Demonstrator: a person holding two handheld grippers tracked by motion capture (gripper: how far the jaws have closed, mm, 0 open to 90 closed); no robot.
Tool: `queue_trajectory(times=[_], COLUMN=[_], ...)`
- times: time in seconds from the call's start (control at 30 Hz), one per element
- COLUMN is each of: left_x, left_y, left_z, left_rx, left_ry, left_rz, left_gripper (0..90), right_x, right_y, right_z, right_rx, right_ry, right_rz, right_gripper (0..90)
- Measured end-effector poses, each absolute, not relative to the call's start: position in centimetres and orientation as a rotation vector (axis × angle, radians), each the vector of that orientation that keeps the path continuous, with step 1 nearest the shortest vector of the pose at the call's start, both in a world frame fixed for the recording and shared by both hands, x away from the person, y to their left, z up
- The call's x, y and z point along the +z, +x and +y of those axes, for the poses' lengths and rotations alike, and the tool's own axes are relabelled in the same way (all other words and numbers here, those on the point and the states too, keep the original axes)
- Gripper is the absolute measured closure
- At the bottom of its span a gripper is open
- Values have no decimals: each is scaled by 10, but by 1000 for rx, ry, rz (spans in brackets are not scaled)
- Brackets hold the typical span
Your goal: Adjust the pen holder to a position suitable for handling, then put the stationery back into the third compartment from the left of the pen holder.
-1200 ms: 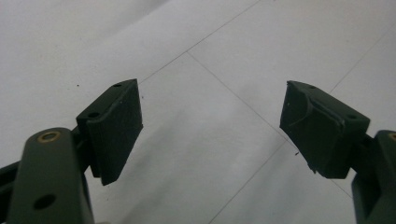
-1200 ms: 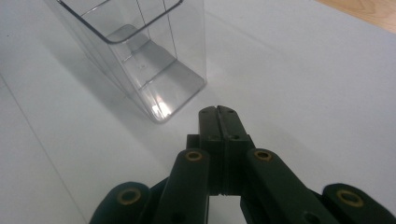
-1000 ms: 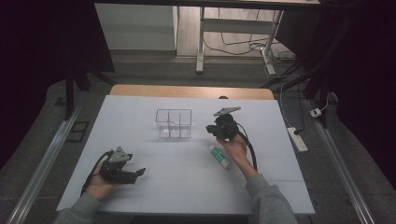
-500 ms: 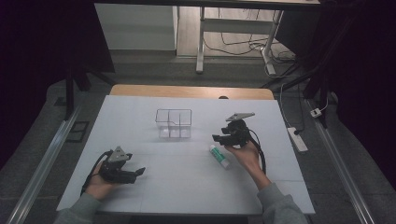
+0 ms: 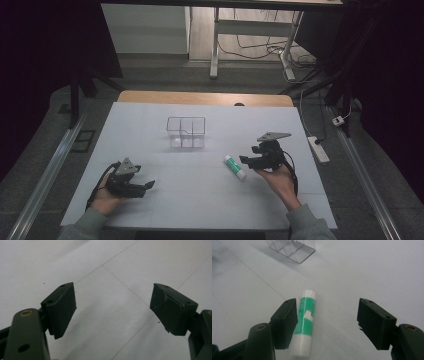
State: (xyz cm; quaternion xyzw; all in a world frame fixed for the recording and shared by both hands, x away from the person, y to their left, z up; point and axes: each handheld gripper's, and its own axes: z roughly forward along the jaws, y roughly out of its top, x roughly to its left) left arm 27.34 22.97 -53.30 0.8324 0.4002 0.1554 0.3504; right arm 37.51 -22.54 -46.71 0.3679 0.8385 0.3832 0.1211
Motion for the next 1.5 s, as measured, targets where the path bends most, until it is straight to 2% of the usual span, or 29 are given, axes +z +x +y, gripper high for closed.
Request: queue_trajectory(times=[0.37, 1.3, 1.5], left_x=[-533, -532, -533], left_y=[273, 269, 270], left_z=[229, 230, 229], left_rx=[408, 409, 407], left_ry=[2166, 2148, 2156], left_rz=[1033, 1039, 1035], left_gripper=[209, 207, 208], right_x=[-465, -483, -486], right_y=[365, 366, 371], right_z=[-236, -190, -181], right_rx=[1078, 692, 638], right_ry=[1121, 1072, 1063], right_rz=[2497, 2702, 2709], right_gripper=[284, 272, 314])
